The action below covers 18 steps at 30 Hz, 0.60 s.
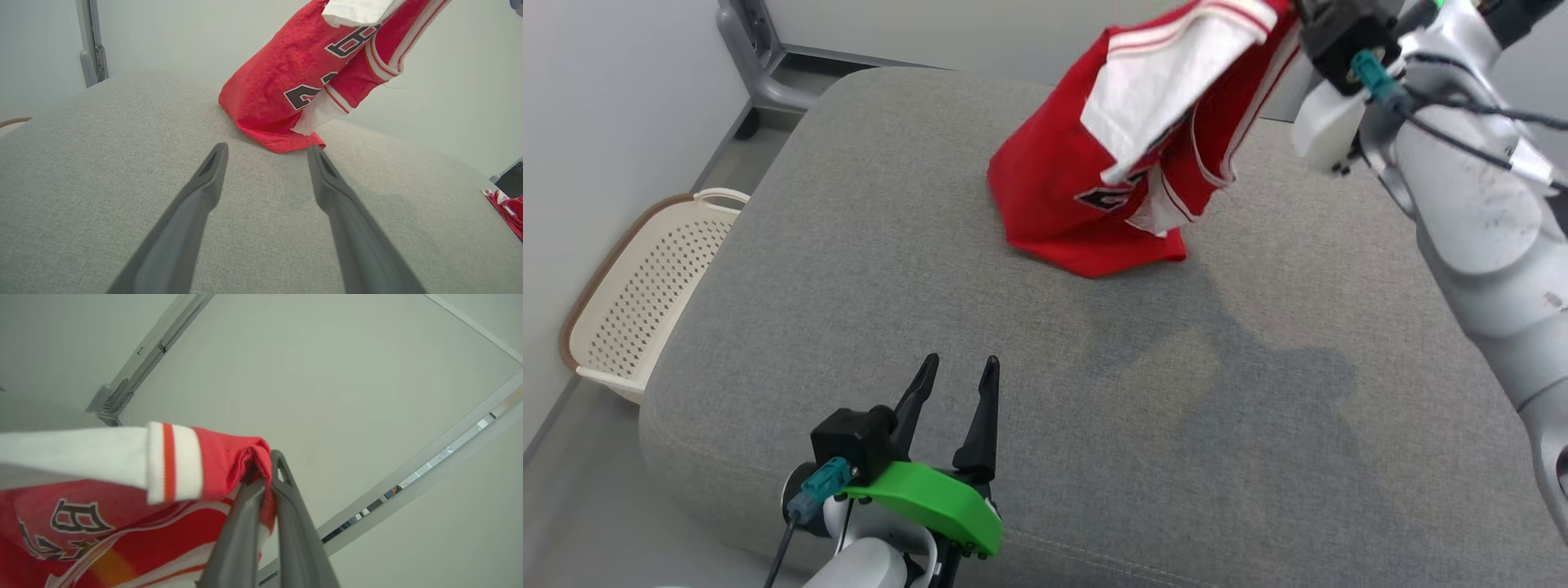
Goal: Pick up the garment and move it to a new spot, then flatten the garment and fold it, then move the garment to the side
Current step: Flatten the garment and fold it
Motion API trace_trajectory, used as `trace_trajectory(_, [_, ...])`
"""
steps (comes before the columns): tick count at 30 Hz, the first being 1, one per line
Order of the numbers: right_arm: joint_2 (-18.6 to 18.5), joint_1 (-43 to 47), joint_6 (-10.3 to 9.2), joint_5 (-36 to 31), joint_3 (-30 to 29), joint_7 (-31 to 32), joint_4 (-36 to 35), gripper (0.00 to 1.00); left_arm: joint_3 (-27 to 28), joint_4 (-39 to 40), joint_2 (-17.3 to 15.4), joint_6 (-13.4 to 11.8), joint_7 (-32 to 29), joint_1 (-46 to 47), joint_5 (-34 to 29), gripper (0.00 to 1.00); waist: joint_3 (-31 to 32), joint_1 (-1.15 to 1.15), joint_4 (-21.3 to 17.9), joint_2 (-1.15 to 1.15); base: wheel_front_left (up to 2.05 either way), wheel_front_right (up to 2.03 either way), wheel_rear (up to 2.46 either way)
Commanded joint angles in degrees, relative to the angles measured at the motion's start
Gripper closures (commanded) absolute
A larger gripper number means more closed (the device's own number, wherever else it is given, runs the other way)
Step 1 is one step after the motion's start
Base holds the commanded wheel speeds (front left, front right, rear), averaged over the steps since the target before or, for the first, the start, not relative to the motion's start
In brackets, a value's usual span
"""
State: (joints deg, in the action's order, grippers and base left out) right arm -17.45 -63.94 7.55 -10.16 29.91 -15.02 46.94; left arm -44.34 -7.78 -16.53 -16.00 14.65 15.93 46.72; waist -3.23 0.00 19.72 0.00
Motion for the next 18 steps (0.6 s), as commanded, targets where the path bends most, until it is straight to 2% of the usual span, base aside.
trace_trajectory(1, [-0.8,1.6,-0.13,1.2,0.8,-0.1,0.2,1.00,0.3,0.1,0.0,-0.1,0.1,-0.1,-0.2,0.00,-0.7,0.00,-1.3,0.00,0.00,0.00,0.00])
trace_trajectory(9, [-5.1,13.6,-0.13,9.4,8.6,-0.1,3.4,1.00,0.5,0.1,0.0,-0.1,0.3,1.1,-0.9,0.00,-2.6,0.00,-4.8,0.00,0.00,0.00,0.00])
trace_trajectory(18, [-12.2,20.3,-0.13,15.3,10.5,-0.2,5.6,1.00,0.5,0.0,-0.1,0.0,0.3,1.6,-1.3,0.00,-3.8,0.00,-7.5,0.00,0.00,0.00,0.00])
